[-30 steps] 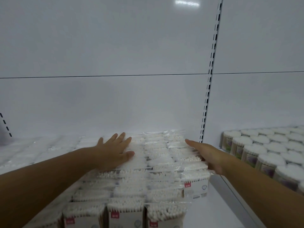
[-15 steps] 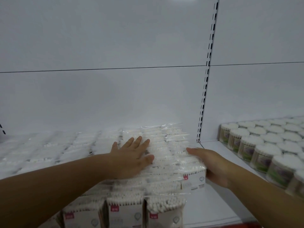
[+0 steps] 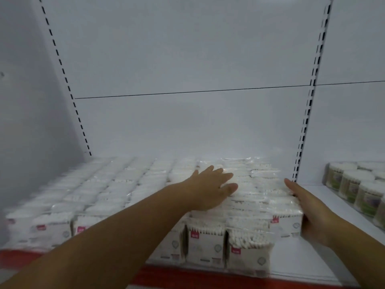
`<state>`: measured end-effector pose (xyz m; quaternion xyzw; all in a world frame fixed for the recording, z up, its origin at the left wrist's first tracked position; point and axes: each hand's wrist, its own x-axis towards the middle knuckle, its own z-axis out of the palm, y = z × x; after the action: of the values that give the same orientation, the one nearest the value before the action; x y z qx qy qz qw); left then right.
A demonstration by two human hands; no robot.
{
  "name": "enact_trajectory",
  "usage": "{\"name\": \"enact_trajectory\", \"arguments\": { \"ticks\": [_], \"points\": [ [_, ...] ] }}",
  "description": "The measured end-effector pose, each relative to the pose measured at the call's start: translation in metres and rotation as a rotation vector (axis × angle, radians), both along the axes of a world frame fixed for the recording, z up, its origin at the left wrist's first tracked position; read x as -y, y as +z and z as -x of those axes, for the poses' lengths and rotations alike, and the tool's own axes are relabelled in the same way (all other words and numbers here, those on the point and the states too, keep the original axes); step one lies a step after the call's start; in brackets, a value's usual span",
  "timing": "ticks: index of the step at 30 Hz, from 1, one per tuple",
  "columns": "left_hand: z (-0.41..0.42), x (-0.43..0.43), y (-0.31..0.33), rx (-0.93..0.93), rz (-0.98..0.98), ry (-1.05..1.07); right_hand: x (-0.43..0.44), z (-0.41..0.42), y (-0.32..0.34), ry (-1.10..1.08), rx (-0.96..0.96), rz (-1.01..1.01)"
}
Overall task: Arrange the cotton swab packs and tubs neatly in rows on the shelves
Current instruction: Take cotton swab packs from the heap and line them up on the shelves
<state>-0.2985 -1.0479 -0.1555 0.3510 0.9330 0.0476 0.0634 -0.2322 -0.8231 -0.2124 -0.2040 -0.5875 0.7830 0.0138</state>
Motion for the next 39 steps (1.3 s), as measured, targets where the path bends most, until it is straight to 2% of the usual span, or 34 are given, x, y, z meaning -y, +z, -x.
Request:
{"name": "enact_trajectory", "arguments": {
  "ticks": [2,6,7,8,11,12,15,18,20,23,26,29,31,36,39],
  "points": [
    [-0.018,0.014,-0.003,-0.004,-0.112,0.017,0.004,-0.003,0.001,-0.034,-0.016,-0.013],
    [-0.048,0.055,-0.012,-0.130,-0.400,0.107,0.000,-0.012,0.002,-0.063,-0.050,0.003],
    [-0.054,0.067,-0.012,-0.157,-0.446,0.132,-0.004,-0.013,0.002,-0.105,-0.065,-0.044],
    [-0.057,0.081,-0.011,-0.178,-0.468,0.162,-0.010,-0.014,0.002,-0.166,-0.096,-0.143],
    [-0.051,0.128,0.003,-0.197,-0.438,0.290,-0.007,-0.024,0.022,-0.353,-0.259,-0.649],
    [-0.044,0.144,0.007,-0.171,-0.428,0.334,0.003,-0.027,0.035,-0.370,-0.317,-0.727],
    [-0.026,0.183,0.016,-0.072,-0.492,0.432,0.050,-0.028,0.067,-0.174,-0.427,-0.905],
    [-0.010,0.212,0.017,0.013,-0.592,0.470,0.116,-0.018,0.079,0.148,-0.393,-1.108],
    [0.000,0.236,0.018,0.018,-0.629,0.476,0.160,-0.008,0.077,0.277,-0.389,-1.242],
    [0.013,0.287,0.019,0.009,-0.676,0.483,0.217,0.011,0.071,0.391,-0.363,-1.373],
    [0.031,0.344,0.011,0.005,-0.878,0.543,0.265,0.041,0.069,0.401,-0.335,-1.370],
    [0.057,0.385,-0.009,-0.005,-1.089,0.692,0.306,0.075,0.067,0.388,-0.320,-1.380],
    [0.078,0.396,-0.023,0.102,-1.127,0.716,0.325,0.096,0.059,0.433,-0.260,-1.438],
    [0.117,0.377,-0.036,0.531,-1.226,0.751,0.346,0.123,0.032,0.569,0.010,-1.727],
    [0.133,0.364,-0.040,0.740,-1.305,0.711,0.344,0.121,0.031,0.581,0.015,-1.747]
  ]
}}
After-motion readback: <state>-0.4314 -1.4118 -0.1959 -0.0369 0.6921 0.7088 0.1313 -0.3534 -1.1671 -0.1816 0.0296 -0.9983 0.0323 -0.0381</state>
